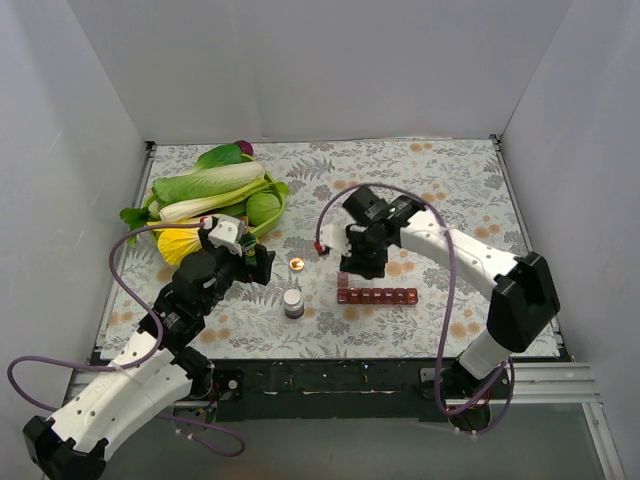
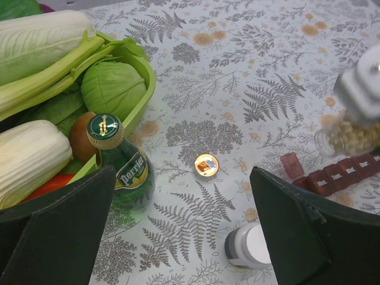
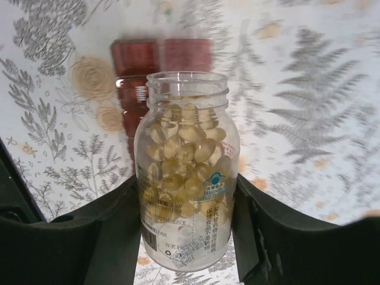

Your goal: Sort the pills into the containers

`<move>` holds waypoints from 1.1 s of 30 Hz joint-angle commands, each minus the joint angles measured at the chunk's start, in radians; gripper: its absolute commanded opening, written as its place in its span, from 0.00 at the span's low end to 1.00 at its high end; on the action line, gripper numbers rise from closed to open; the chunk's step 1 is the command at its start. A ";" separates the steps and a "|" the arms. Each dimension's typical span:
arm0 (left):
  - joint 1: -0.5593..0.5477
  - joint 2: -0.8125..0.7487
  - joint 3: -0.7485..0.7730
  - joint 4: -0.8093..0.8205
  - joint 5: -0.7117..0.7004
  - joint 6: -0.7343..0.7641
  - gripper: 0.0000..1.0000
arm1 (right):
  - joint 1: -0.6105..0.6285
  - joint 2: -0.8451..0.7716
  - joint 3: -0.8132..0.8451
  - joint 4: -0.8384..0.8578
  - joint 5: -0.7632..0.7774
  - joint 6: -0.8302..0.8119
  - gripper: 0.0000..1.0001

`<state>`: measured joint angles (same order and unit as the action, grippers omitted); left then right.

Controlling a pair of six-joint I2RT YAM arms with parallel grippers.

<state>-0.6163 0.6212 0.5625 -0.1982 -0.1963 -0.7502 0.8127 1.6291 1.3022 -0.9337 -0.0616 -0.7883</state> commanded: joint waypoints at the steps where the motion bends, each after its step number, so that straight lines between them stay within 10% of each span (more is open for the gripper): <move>1: 0.006 -0.055 0.013 0.013 -0.008 -0.038 0.98 | -0.133 -0.142 0.173 0.024 -0.217 -0.005 0.01; 8: 0.006 -0.032 0.088 -0.030 -0.031 -0.087 0.98 | -0.485 -0.230 0.474 0.160 -0.681 0.105 0.01; 11: 0.004 -0.025 0.123 -0.036 -0.038 -0.110 0.98 | -0.693 -0.317 0.471 0.492 -0.948 0.363 0.01; 15: 0.006 -0.003 0.166 -0.053 -0.043 -0.132 0.98 | -0.888 -0.356 0.390 1.176 -1.139 1.092 0.01; 16: 0.006 0.006 0.169 -0.055 -0.043 -0.135 0.98 | -0.905 -0.360 0.331 1.742 -1.135 1.543 0.01; 18: 0.006 0.011 0.174 -0.055 -0.046 -0.138 0.98 | -0.978 -0.309 0.244 2.334 -0.996 2.033 0.01; 20: 0.006 0.017 0.175 -0.060 -0.046 -0.146 0.98 | -1.029 -0.212 0.320 2.583 -0.811 2.403 0.01; 33: 0.004 -0.032 0.112 -0.061 -0.040 -0.158 0.98 | -1.015 -0.331 0.167 2.640 -0.621 2.554 0.01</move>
<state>-0.6163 0.6018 0.6926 -0.2626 -0.2287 -0.8986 -0.2157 1.3651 1.4628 1.2404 -0.7601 1.6260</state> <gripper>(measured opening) 0.981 0.599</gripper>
